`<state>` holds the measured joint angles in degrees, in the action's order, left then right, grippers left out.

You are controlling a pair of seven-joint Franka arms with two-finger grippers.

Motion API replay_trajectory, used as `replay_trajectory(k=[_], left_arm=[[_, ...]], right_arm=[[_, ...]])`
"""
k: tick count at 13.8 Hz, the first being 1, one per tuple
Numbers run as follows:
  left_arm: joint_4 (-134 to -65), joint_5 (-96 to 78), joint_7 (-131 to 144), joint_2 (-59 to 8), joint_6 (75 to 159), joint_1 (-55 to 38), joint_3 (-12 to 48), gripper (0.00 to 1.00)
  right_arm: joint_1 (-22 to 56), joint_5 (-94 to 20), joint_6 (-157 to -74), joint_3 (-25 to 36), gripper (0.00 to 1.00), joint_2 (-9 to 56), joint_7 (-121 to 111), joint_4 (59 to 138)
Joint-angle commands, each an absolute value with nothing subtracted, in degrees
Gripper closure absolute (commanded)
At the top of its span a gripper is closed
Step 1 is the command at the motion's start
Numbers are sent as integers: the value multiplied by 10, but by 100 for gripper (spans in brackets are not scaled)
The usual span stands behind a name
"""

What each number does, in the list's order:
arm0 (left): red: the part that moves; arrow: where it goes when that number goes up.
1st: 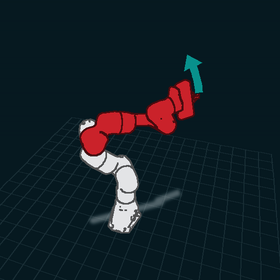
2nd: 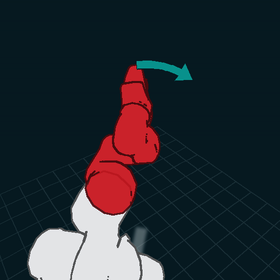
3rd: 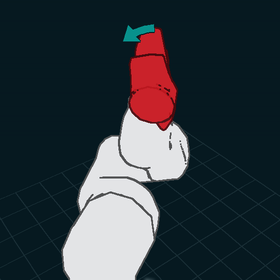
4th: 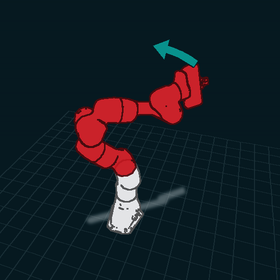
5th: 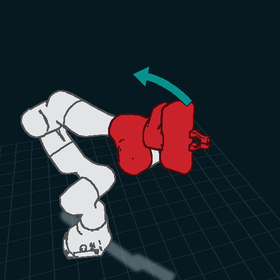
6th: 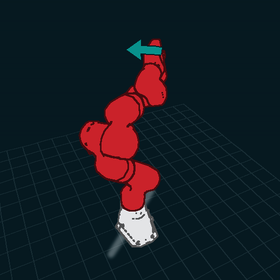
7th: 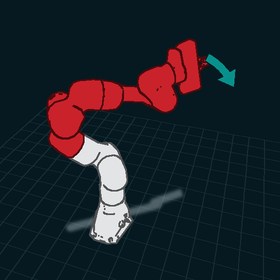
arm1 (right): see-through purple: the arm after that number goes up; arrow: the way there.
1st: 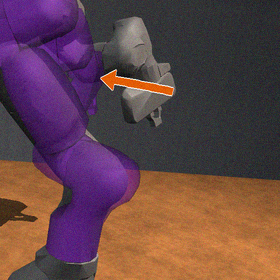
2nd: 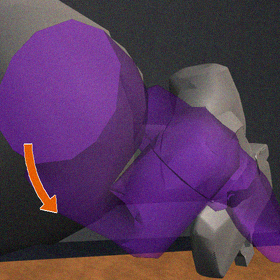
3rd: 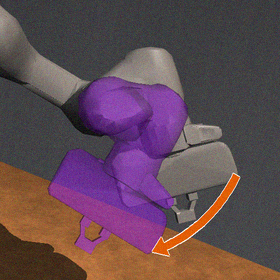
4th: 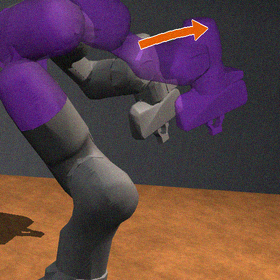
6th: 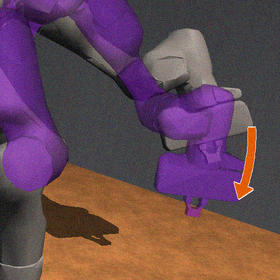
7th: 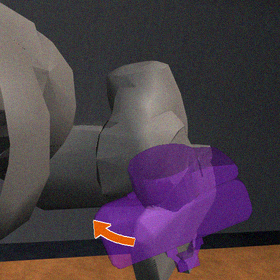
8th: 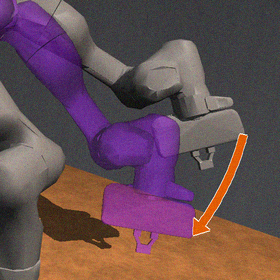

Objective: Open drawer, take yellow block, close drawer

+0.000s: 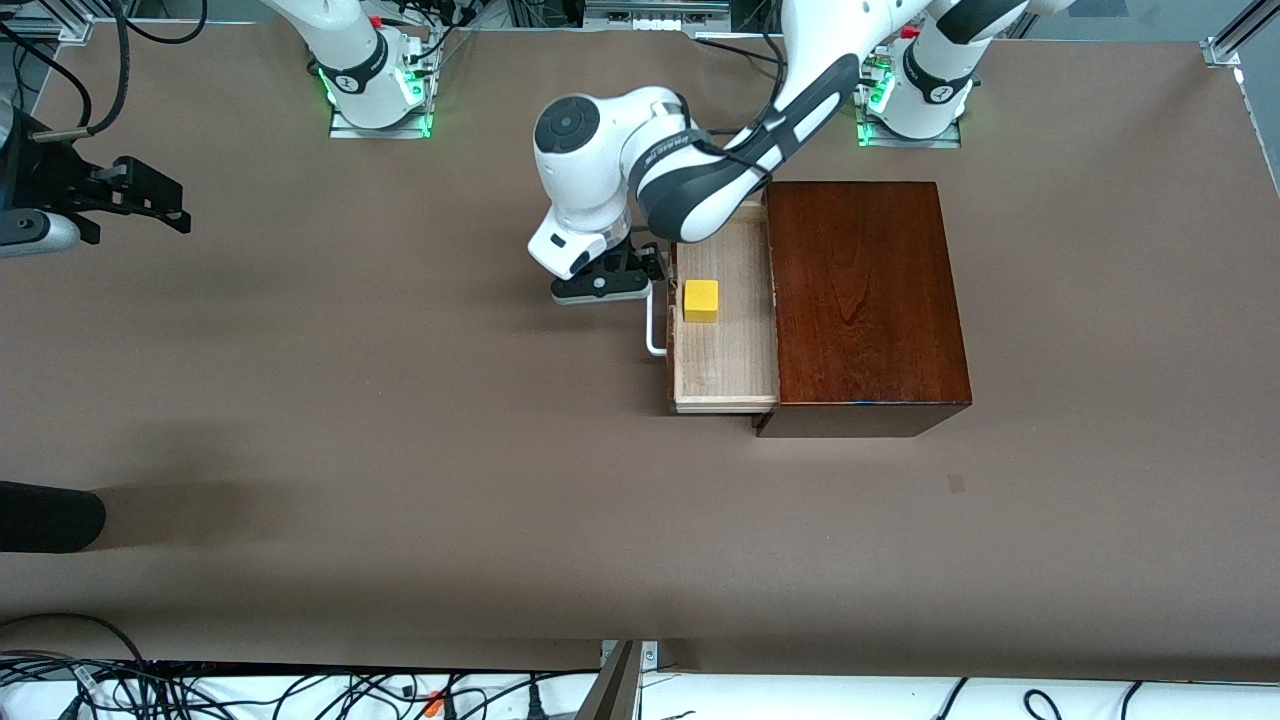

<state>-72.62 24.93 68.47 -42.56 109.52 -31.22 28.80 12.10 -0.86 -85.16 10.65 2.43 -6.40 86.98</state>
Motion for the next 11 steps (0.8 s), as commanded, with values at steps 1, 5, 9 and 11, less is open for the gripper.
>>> replay_trajectory(k=[1, 5, 9, 11], left_arm=[[-726, 208, 665, -367, 1043, -288, 294, 0], [-737, 102, 536, -270, 976, -182, 294, 0], [-740, 55, 388, -218, 911, -63, 294, 0], [-763, 27, 305, -187, 900, 8, 294, 0]], right_arm=[[120, -11, -845, 107, 0, 38, -72, 862], [123, -12, -842, 105, 0, 38, -129, 867], [151, -17, -840, 102, 0, 39, -207, 867], [191, -17, -836, 99, 0, 39, -214, 867]])
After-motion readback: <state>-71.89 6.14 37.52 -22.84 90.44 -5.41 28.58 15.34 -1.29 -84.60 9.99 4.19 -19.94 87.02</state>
